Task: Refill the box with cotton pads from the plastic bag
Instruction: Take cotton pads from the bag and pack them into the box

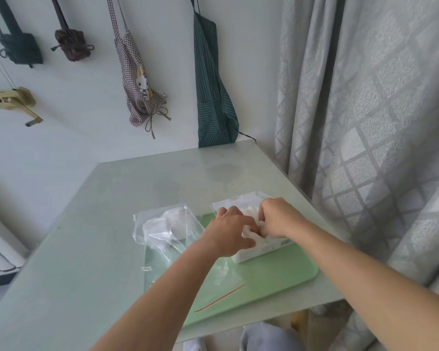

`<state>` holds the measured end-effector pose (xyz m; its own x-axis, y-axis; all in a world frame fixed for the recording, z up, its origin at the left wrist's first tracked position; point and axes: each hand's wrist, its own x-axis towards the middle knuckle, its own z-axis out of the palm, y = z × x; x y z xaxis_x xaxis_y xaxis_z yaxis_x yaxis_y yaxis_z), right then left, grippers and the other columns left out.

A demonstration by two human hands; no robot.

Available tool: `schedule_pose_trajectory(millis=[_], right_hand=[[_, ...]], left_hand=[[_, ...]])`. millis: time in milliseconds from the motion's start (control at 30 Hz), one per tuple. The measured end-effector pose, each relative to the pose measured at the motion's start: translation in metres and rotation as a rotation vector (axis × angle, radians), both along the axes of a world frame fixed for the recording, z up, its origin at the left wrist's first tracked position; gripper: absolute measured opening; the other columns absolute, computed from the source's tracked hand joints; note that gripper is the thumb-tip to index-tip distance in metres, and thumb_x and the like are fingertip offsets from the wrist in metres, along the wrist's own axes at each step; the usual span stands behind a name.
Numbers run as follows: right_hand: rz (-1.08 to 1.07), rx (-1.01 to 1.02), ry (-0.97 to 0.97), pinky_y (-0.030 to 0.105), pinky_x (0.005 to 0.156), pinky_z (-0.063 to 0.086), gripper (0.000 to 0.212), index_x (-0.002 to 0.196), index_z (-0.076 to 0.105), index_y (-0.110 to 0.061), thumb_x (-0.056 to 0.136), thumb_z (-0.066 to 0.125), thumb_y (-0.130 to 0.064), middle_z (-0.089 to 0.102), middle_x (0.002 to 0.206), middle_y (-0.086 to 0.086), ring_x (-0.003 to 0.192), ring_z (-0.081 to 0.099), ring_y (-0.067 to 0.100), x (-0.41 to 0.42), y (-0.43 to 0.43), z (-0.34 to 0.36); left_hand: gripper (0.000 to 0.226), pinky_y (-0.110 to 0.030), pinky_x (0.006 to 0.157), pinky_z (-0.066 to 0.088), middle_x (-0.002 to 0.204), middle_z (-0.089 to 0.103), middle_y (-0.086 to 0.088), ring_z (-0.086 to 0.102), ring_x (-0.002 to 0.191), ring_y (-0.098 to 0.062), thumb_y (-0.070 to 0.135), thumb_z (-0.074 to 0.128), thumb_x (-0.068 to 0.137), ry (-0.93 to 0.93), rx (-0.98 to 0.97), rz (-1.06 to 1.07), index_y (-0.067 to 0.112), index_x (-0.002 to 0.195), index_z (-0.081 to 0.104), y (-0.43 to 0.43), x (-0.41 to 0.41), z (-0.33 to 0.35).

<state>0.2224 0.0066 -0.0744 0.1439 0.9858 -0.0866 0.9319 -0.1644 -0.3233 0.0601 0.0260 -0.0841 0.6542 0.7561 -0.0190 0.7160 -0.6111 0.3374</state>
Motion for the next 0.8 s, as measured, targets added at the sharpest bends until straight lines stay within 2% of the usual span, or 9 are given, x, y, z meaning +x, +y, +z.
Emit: schedule_pose_trajectory(millis=[67, 167, 233, 333, 467, 567, 667, 733, 800], right_hand=[[-0.005, -0.044, 0.148, 0.027, 0.063, 0.054, 0.01, 0.076, 0.07, -0.019, 0.073, 0.074, -0.028, 0.069, 0.069, -0.003, 0.064, 0.065, 0.015, 0.009, -0.004, 0.009], [-0.012, -0.062, 0.195, 0.025, 0.067, 0.056, 0.013, 0.079, 0.073, -0.021, 0.083, 0.061, -0.02, 0.073, 0.065, -0.003, 0.059, 0.07, 0.013, 0.026, -0.009, 0.017], [-0.04, -0.049, 0.221, 0.025, 0.066, 0.058, 0.015, 0.077, 0.073, -0.019, 0.082, 0.06, -0.014, 0.074, 0.066, 0.0, 0.061, 0.072, 0.013, 0.029, -0.012, 0.017], [-0.022, -0.043, 0.231, 0.022, 0.057, 0.052, 0.01, 0.074, 0.074, -0.018, 0.077, 0.066, -0.013, 0.073, 0.064, -0.001, 0.061, 0.069, 0.013, 0.019, -0.014, 0.012], [-0.03, -0.024, 0.213, 0.028, 0.061, 0.054, 0.01, 0.073, 0.076, -0.019, 0.072, 0.067, -0.015, 0.072, 0.067, -0.002, 0.069, 0.069, 0.017, 0.007, -0.012, 0.006], [-0.073, -0.001, 0.14, 0.031, 0.065, 0.054, 0.015, 0.075, 0.073, -0.02, 0.077, 0.058, -0.022, 0.071, 0.071, -0.002, 0.073, 0.068, 0.022, 0.009, -0.017, 0.009], [-0.125, 0.13, -0.01, 0.029, 0.065, 0.05, 0.017, 0.079, 0.067, -0.028, 0.081, 0.05, -0.029, 0.068, 0.075, -0.012, 0.076, 0.065, 0.018, 0.006, -0.031, 0.016], [-0.106, 0.201, 0.045, 0.03, 0.066, 0.051, 0.013, 0.077, 0.065, -0.03, 0.079, 0.051, -0.032, 0.067, 0.076, -0.014, 0.076, 0.064, 0.015, -0.002, -0.04, 0.019], [-0.019, 0.186, 0.203, 0.031, 0.065, 0.054, 0.012, 0.074, 0.066, -0.027, 0.078, 0.056, -0.032, 0.07, 0.073, -0.012, 0.072, 0.067, 0.015, -0.015, -0.051, 0.022]], left_hand=[[0.031, -0.038, 0.1, 0.04, 0.118, 0.048, 0.001, 0.039, 0.108, -0.024, 0.04, 0.07, 0.08, -0.027, -0.004, 0.006, 0.041, 0.11, 0.065, 0.001, -0.001, -0.002], [0.032, -0.034, 0.1, 0.04, 0.118, 0.05, 0.001, 0.041, 0.108, -0.024, 0.039, 0.072, 0.079, -0.056, -0.001, 0.01, 0.04, 0.111, 0.066, 0.001, -0.001, -0.003], [0.033, -0.031, 0.098, 0.04, 0.118, 0.05, 0.002, 0.043, 0.108, -0.023, 0.037, 0.074, 0.078, -0.084, 0.011, 0.014, 0.038, 0.11, 0.065, 0.001, -0.002, -0.003], [0.038, -0.029, 0.094, 0.041, 0.116, 0.051, 0.001, 0.046, 0.108, -0.021, 0.035, 0.079, 0.074, -0.124, 0.022, 0.042, 0.032, 0.109, 0.063, 0.002, -0.001, -0.004], [0.046, -0.03, 0.088, 0.046, 0.112, 0.051, 0.001, 0.054, 0.103, -0.019, 0.035, 0.081, 0.071, -0.144, 0.046, 0.088, 0.025, 0.109, 0.058, 0.001, 0.0, -0.005], [0.04, -0.031, 0.089, 0.048, 0.112, 0.053, 0.002, 0.057, 0.103, -0.017, 0.035, 0.078, 0.076, -0.168, 0.041, 0.083, 0.023, 0.109, 0.059, -0.003, -0.006, -0.004], [0.033, -0.031, 0.093, 0.047, 0.113, 0.054, 0.005, 0.056, 0.105, -0.014, 0.035, 0.074, 0.08, -0.257, 0.012, 0.087, 0.025, 0.109, 0.062, -0.012, -0.021, -0.001], [0.025, -0.027, 0.089, 0.045, 0.107, 0.054, 0.008, 0.056, 0.098, -0.011, 0.034, 0.074, 0.081, -0.283, 0.035, 0.086, 0.027, 0.103, 0.064, -0.023, -0.038, 0.005], [0.017, -0.021, 0.079, 0.044, 0.094, 0.054, 0.013, 0.054, 0.083, -0.002, 0.034, 0.075, 0.08, -0.271, 0.057, 0.073, 0.027, 0.092, 0.065, -0.037, -0.06, 0.012]])
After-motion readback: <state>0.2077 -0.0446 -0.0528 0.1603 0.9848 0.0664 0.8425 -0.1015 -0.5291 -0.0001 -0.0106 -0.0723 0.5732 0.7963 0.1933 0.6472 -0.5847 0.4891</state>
